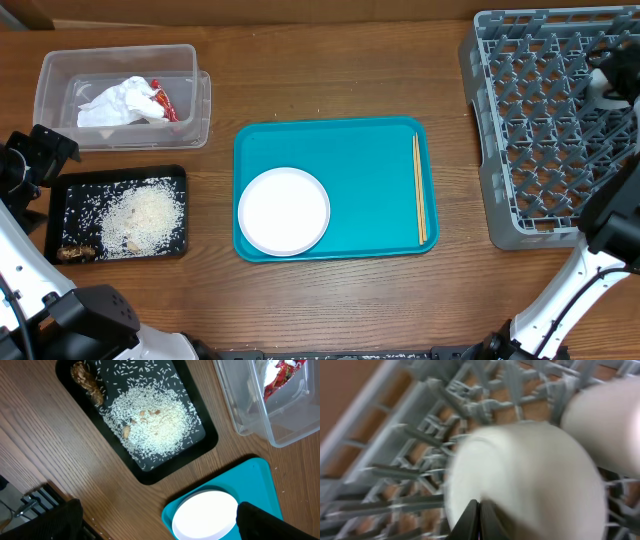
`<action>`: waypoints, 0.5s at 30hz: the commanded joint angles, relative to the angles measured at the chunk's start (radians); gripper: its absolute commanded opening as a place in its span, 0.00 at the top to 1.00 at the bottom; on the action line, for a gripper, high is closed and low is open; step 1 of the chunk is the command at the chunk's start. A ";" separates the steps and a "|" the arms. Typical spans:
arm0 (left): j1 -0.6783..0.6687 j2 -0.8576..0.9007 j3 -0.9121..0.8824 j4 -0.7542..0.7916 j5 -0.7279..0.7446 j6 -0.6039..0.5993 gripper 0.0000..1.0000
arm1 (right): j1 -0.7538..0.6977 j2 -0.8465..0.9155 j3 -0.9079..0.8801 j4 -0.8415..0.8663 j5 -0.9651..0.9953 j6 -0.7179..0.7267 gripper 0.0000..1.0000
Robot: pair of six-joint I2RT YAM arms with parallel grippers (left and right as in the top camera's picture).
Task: Sort waste into correct bins and load items into the dishwasher
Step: 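Open the right gripper and lift it off the bowl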
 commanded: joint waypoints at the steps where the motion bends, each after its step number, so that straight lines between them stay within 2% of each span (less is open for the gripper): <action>1: -0.008 -0.003 -0.005 0.000 -0.007 -0.017 0.00 | -0.018 -0.002 0.022 -0.021 0.147 0.011 0.96; 8: -0.008 -0.003 -0.005 0.000 -0.007 -0.017 0.00 | -0.051 -0.003 0.037 -0.101 0.234 0.011 0.96; 15: -0.008 -0.003 -0.005 0.000 -0.007 -0.017 0.00 | -0.061 -0.055 0.040 -0.143 0.175 0.010 0.96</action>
